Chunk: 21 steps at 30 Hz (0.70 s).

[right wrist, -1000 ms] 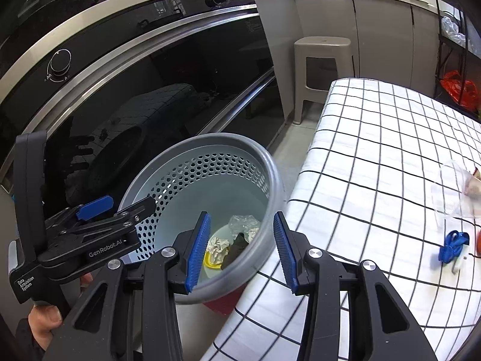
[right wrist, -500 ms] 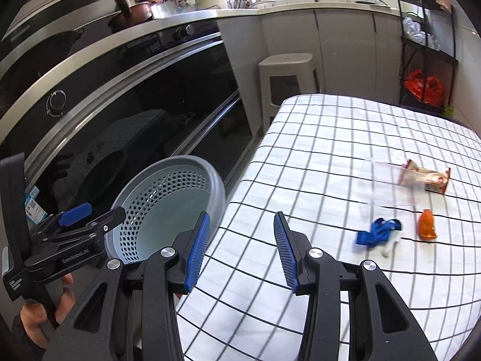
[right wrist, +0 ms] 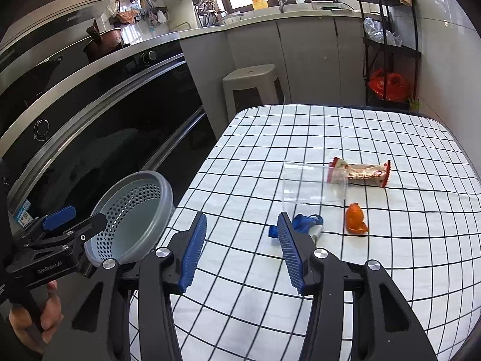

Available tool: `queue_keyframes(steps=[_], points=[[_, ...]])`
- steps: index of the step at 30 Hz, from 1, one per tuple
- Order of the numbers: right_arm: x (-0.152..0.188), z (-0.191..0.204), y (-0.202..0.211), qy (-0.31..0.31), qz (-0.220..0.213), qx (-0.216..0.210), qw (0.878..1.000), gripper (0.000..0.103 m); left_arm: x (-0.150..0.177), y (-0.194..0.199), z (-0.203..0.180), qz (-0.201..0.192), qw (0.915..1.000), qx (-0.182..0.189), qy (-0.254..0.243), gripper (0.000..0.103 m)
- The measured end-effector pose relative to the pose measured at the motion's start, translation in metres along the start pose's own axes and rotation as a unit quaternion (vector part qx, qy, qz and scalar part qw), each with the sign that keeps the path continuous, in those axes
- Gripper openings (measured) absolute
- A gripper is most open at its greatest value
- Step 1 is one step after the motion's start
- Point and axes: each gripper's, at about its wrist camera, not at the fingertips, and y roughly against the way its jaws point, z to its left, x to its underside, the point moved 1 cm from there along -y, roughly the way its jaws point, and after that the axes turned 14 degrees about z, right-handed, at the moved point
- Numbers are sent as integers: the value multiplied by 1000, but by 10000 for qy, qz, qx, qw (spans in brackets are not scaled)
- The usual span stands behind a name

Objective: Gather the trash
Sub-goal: 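Move both tools back over the table toward the orange peel and lanyard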

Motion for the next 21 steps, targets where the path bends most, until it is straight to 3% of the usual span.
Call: queue_keyframes(steps=[21], points=[[5, -119, -17, -809, 128, 374, 9959, 49, -24, -64, -112, 271, 9967, 241, -722, 93]])
